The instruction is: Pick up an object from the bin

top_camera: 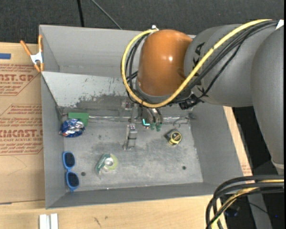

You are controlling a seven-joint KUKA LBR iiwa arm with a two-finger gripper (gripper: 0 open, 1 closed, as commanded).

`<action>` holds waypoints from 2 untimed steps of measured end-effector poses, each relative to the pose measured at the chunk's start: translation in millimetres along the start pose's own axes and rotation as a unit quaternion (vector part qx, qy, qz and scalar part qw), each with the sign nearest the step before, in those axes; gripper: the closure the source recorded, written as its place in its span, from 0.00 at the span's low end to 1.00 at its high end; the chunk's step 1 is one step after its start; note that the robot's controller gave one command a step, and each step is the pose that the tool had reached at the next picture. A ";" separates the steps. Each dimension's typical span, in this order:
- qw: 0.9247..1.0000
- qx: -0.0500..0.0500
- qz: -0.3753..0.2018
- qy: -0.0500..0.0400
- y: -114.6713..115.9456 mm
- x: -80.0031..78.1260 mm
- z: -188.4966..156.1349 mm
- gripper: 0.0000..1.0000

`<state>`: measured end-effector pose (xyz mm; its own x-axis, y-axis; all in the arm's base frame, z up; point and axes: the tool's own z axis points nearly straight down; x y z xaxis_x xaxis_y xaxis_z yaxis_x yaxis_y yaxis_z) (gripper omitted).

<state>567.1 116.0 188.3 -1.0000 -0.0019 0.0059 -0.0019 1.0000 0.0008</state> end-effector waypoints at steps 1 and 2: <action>0.999 0.001 -0.036 0.001 44.4 32.3 115.1 0.00; 0.999 -0.001 -0.034 -0.006 44.0 27.8 108.9 1.00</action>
Offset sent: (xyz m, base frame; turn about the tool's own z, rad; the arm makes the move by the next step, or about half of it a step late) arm -0.0299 0.0422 -0.1101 -0.0674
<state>538.6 160.1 79.6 -0.9976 -0.0697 -0.0054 -0.0697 0.9976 0.0037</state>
